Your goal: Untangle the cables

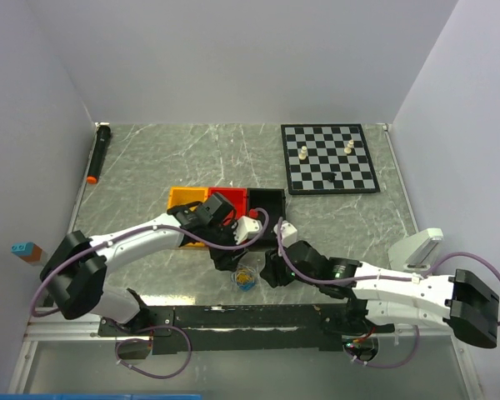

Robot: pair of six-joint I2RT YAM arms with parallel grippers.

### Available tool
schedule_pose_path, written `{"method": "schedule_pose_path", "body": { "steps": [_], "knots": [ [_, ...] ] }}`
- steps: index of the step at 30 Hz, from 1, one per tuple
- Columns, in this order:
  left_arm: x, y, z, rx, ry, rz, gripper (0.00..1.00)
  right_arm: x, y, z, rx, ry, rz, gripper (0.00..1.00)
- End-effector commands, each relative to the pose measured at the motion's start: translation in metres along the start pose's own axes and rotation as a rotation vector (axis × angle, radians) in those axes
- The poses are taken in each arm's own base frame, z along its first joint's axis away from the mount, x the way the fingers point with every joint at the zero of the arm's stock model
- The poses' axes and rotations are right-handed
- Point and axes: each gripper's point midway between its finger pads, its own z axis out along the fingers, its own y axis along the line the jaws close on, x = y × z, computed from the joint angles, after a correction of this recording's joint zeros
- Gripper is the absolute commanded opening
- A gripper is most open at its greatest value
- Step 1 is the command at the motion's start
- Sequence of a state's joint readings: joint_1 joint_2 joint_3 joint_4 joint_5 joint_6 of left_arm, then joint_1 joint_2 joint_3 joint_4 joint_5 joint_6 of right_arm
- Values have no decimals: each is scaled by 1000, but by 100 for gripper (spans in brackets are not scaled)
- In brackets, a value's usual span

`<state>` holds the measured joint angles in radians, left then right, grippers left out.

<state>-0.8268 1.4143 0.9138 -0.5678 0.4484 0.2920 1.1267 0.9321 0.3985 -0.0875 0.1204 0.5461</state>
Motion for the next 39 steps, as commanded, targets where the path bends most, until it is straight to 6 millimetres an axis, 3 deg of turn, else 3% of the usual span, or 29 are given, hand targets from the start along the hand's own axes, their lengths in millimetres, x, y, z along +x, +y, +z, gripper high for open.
{"method": "schedule_pose_path", "body": {
  "steps": [1, 14, 23, 29, 39],
  "knots": [
    [-12, -8, 10, 56, -41, 27, 59, 5, -16, 3, 71, 9, 65, 52],
    [-23, -13, 30, 96, -7, 64, 66, 13, -31, -15, -16, -66, 232, 59],
    [-23, -8, 35, 60, -9, 93, 35, 10, -26, -14, -51, -66, 238, 57],
    [-22, -6, 29, 35, -7, 88, 1, 1, -19, -8, -97, -81, 251, 56],
    [-33, -14, 15, 55, -33, 39, 1, -18, 3, 7, -224, -83, 269, 56]
  ]
}}
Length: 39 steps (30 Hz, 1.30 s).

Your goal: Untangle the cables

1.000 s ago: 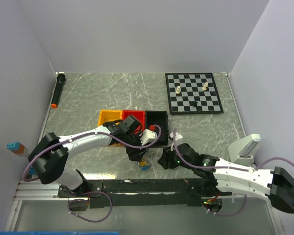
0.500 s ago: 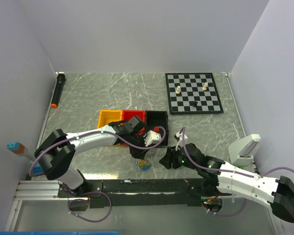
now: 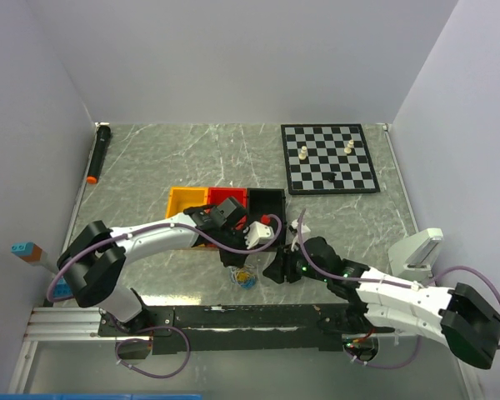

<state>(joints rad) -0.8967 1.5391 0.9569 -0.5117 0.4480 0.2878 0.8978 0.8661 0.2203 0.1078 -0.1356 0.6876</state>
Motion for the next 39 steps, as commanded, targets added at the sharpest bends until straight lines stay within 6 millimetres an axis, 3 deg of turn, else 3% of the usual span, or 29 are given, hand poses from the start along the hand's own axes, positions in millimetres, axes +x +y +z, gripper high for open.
{"method": "schedule_pose_path", "body": {
  "steps": [1, 11, 19, 28, 31, 39],
  "knots": [
    [-23, -5, -17, 9, -70, -3, 1, -19, 30, 8, -138, -39, -4, 56],
    [2, 12, -10, -42, -61, -66, 1, -1, 39, 27, -218, 54, 22, 55],
    [26, 16, -1, -70, -38, -98, 1, -7, 40, 39, -209, 46, 10, 54],
    [26, 19, -1, -77, -41, -108, 1, -17, 49, 37, -224, 1, -29, 48],
    [26, 19, -1, -77, -41, -110, 1, -15, 50, 38, -214, -1, -42, 42],
    [24, 21, -3, -92, -40, -119, 1, -3, 68, 44, -249, 34, -97, 41]
  ]
}}
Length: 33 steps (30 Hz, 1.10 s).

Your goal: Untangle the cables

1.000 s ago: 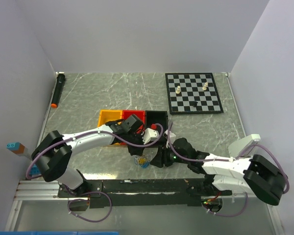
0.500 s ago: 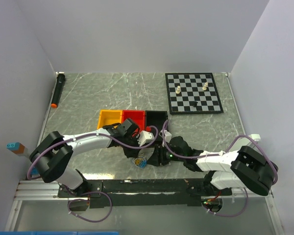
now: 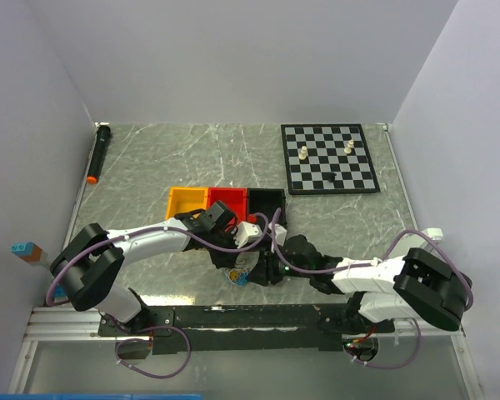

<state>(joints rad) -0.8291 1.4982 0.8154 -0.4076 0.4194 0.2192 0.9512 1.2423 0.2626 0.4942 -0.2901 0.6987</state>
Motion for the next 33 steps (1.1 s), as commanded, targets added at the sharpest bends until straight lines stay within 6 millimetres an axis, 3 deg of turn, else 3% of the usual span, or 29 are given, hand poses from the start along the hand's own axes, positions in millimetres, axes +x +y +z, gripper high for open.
{"method": "schedule_pose_path", "body": {
  "steps": [1, 8, 14, 18, 21, 25, 33],
  "knots": [
    [-10, 3, -6, -29, -33, -1, 1, -18, 28, 10, -51, -56, -94, 43],
    [-9, 3, -6, -24, -25, 2, 1, -18, 28, 16, 26, -90, -158, 52],
    [-9, 1, -6, -15, -24, 2, 1, -24, 19, 21, 98, -116, -179, 48],
    [-10, 0, -5, -5, -28, -1, 1, -26, 22, 27, 86, -123, -174, 40],
    [-11, -1, -5, 2, -29, -8, 1, -26, 23, 31, 72, -138, -154, 28],
    [-14, -1, -8, 4, -35, -11, 1, -29, 23, 23, 66, -185, -120, 0],
    [-22, 15, -33, -8, -75, -56, 1, -18, -5, -14, 149, -234, -62, 0]
  ]
}}
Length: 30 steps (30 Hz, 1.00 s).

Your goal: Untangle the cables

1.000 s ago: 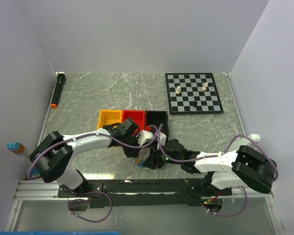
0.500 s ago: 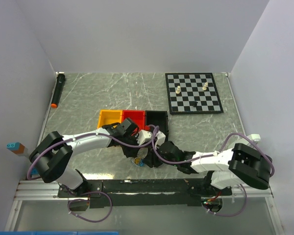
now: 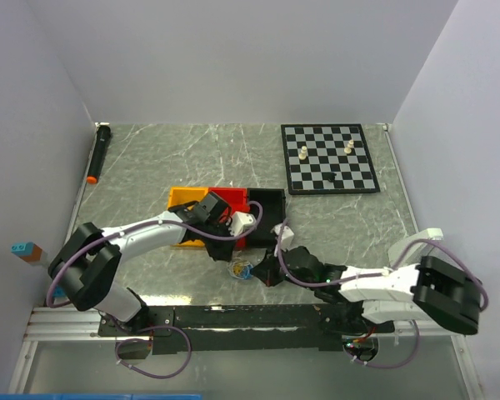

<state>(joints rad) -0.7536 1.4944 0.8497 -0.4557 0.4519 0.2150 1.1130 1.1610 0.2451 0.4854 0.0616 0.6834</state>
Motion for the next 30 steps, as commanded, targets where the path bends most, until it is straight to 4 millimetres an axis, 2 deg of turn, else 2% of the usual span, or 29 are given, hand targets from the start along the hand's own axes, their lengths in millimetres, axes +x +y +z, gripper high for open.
{"method": "schedule_pose_path", "body": {
  "steps": [1, 7, 12, 16, 21, 26, 30],
  "knots": [
    [-19, 0, -23, -7, -61, 21, 1, -5, -12, -14, 50, -56, 38, 0],
    [-19, -2, -44, -33, -57, 50, 1, 2, -29, -35, 99, -60, 64, 0],
    [-17, -4, -68, -66, -62, 64, 1, 16, -45, -51, 163, -15, 94, 0],
    [-10, -4, -89, -118, -51, 70, 1, 25, -60, -65, 244, 21, 114, 0],
    [-11, 14, -122, -267, -89, 82, 1, 24, -68, -76, 337, 34, 181, 0],
    [-6, 43, -147, -472, -79, 68, 1, 15, -72, -87, 441, 42, 230, 0],
    [-7, 62, -182, -588, -132, 31, 1, 25, -80, -97, 528, 83, 295, 0]
  ]
}}
